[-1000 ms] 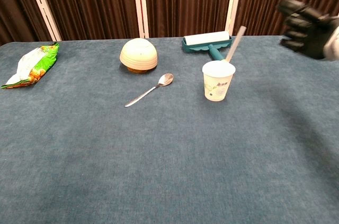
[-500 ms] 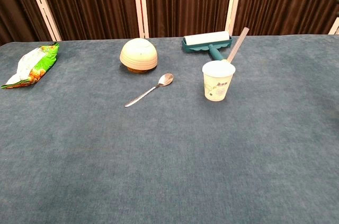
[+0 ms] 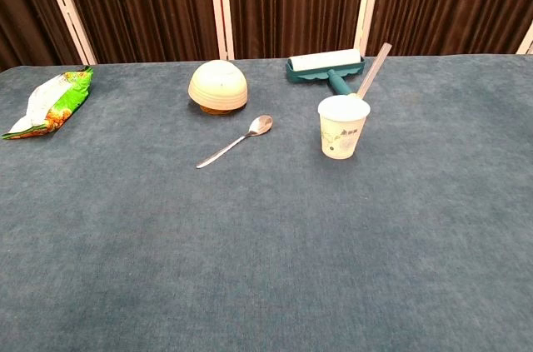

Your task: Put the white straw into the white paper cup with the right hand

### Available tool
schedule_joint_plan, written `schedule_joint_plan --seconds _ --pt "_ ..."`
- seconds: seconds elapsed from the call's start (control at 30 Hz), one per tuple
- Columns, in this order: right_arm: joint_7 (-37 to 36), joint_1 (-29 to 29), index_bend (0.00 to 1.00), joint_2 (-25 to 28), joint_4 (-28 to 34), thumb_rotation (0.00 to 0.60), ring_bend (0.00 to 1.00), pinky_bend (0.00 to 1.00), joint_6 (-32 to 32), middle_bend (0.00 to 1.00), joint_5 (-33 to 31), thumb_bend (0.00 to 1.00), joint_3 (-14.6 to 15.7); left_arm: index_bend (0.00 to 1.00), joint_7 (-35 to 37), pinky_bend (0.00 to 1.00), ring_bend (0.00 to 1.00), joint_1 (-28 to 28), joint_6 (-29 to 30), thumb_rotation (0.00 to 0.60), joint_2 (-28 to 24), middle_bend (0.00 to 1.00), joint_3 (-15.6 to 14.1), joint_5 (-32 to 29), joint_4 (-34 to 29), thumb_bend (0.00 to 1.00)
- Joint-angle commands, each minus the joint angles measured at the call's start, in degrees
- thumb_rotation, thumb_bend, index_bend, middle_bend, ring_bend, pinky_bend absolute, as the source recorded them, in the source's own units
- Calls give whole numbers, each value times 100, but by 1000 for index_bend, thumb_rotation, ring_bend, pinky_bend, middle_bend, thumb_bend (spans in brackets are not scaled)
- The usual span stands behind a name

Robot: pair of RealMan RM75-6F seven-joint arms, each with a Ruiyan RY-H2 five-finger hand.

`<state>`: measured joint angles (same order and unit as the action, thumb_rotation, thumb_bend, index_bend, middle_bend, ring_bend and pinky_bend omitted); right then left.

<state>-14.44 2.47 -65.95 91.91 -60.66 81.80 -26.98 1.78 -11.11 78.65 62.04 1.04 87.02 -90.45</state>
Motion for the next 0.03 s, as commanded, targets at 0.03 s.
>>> schedule_joint_plan --seconds 0.03 --pt "901 -121 10 -288 -402 600 0 0 -941 0 428 177 439 14 34 0 0 0 3 600 -5 0 -8 19 11 192"
